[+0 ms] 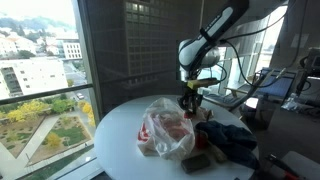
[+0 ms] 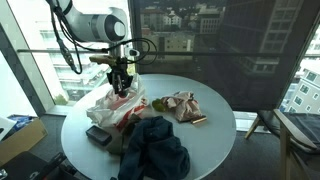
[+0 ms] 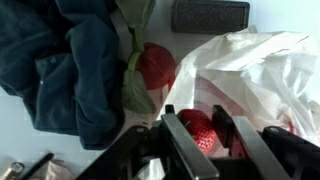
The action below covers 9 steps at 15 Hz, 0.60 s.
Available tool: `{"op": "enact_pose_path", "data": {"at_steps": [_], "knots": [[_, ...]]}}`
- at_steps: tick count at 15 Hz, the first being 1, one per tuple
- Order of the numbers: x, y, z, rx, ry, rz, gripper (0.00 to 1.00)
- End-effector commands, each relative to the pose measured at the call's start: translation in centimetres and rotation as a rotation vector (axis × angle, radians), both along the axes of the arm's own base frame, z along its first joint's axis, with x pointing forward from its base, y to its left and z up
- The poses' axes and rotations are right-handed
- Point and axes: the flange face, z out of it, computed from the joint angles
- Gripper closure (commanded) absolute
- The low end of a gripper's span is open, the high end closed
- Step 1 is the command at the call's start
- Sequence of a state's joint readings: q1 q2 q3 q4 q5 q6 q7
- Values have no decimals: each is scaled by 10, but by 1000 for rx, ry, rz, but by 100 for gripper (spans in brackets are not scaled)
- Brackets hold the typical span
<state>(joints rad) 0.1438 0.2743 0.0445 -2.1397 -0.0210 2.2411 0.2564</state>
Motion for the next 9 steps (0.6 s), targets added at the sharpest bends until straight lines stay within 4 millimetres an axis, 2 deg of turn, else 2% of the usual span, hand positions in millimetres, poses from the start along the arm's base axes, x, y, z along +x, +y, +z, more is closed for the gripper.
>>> {"op": "enact_pose_path", "data": {"at_steps": [1, 6, 9], "knots": [[-11, -57, 12, -29, -29, -173, 82], [17, -138, -3, -78, -28, -306, 80], [35, -170, -15, -93, -26, -331, 80]]}}
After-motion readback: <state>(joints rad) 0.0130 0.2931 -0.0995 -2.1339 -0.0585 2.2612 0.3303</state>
